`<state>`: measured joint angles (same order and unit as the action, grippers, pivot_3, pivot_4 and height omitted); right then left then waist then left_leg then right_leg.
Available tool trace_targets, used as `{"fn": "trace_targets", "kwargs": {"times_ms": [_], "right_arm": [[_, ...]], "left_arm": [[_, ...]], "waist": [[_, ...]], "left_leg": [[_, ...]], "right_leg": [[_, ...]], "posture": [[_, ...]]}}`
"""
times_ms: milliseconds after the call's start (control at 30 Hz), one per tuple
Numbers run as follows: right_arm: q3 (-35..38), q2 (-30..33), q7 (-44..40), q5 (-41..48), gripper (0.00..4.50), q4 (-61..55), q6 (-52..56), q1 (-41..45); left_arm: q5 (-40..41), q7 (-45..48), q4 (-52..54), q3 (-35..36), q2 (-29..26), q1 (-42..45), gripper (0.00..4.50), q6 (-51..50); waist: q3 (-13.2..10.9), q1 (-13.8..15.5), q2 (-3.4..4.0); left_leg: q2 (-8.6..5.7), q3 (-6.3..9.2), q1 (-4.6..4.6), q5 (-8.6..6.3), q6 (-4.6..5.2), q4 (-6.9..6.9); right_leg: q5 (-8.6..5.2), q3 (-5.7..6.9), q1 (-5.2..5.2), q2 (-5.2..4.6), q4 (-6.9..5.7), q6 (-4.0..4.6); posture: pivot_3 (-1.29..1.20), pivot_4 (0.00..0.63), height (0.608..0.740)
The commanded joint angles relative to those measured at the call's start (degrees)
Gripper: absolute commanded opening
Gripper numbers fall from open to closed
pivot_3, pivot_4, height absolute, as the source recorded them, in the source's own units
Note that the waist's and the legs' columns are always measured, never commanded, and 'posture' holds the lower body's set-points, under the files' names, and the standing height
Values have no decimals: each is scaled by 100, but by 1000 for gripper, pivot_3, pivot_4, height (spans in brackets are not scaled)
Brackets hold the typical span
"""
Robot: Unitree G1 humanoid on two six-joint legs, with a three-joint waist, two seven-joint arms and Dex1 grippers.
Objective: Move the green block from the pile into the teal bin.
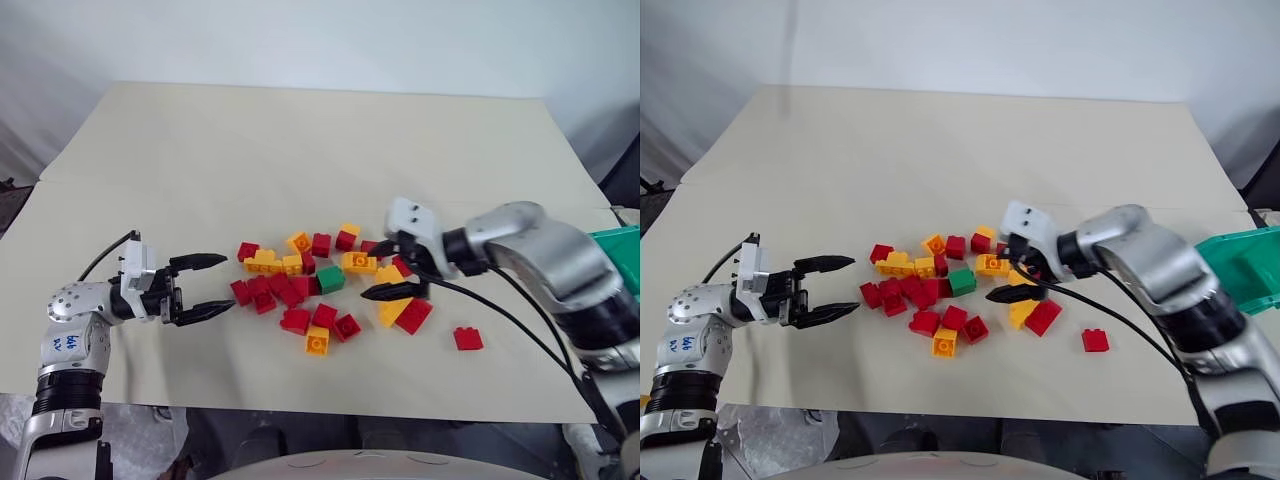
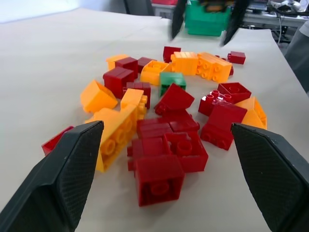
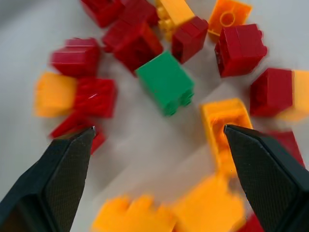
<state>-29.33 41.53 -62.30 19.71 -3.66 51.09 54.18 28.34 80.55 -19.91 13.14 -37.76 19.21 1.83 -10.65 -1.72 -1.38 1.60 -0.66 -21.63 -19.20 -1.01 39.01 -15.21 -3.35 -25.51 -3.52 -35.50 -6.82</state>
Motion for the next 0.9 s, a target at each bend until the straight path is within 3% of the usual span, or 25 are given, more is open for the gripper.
{"fn": "trace_targets", "kwargs": {"times_ms": [33,267,367,600,833,900], "right_arm": [[-467,-367,-275,-531,4456,570,-378,396],[-899,-1140,-578,-1252,4456,1607,-1104,726],[-900,-1300,-649,-1450,3872,1811,-1174,784],[-451,-1386,-704,-1434,1525,1538,-1138,633],[680,-1295,-318,-1044,1515,716,-1301,108],[899,-1020,-359,-973,1515,378,-1217,-110]], "left_arm": [[162,-97,393,115,7,-137,4500,-6],[255,-259,753,187,16,-438,4500,-48],[272,-302,815,188,18,-480,4500,-66],[223,-332,679,57,102,-349,4500,-10],[181,-267,584,-215,313,-33,4500,-47],[156,-216,547,-315,381,62,4500,-27]], "waist": [[0,11,0],[0,-7,0],[0,-9,0],[0,-6,0],[0,9,0],[0,8,0]], "left_leg": [[0,0,-2,0,0,0],[-6,-17,0,-3,0,0],[-3,-16,1,-2,-1,1],[-2,-14,2,-2,-1,1],[-5,-14,1,-1,-3,2],[-5,-14,1,-1,-3,3]], "right_leg": [[-1,7,-1,0,0,1],[-2,32,-3,-10,0,4],[-2,35,-4,-6,-3,4],[-4,39,-4,-6,-5,7],[-4,44,-2,-6,-5,7],[-3,42,-1,-6,-6,7]], "posture": [[0,150,740],[0,150,740],[0,150,740],[0,150,740],[0,150,740],[0,150,740]]}}
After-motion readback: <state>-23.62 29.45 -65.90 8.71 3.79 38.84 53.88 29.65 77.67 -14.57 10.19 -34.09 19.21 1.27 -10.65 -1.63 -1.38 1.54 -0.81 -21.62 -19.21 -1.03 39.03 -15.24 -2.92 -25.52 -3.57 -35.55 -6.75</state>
